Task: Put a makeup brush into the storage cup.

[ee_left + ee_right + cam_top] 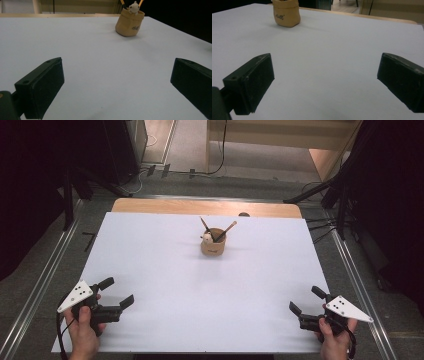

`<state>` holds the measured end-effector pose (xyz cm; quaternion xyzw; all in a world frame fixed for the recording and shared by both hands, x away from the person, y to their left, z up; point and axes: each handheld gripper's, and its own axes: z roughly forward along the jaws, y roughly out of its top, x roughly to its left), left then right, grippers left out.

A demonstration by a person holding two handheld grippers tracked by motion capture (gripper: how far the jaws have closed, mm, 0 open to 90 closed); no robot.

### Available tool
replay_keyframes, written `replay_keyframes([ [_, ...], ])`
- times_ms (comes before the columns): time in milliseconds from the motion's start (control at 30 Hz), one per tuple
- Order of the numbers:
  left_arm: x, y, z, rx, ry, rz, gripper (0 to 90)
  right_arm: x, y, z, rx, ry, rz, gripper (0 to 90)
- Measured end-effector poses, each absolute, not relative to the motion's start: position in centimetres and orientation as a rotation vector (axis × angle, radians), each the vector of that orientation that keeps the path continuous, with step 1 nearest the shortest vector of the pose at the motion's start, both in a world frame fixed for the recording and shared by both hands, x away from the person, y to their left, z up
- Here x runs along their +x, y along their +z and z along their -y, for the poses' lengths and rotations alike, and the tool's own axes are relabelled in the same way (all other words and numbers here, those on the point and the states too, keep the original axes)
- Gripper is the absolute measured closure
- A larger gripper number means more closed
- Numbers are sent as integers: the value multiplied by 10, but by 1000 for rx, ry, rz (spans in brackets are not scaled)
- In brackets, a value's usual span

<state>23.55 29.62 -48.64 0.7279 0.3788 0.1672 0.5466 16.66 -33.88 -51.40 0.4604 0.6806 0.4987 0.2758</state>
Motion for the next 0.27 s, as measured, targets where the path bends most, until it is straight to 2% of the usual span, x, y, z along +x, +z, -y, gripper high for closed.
replay_keyframes([
  [267,234,-484,-302,1709,406,-899,0,169,-514,337,1234,1338,-1837,15],
])
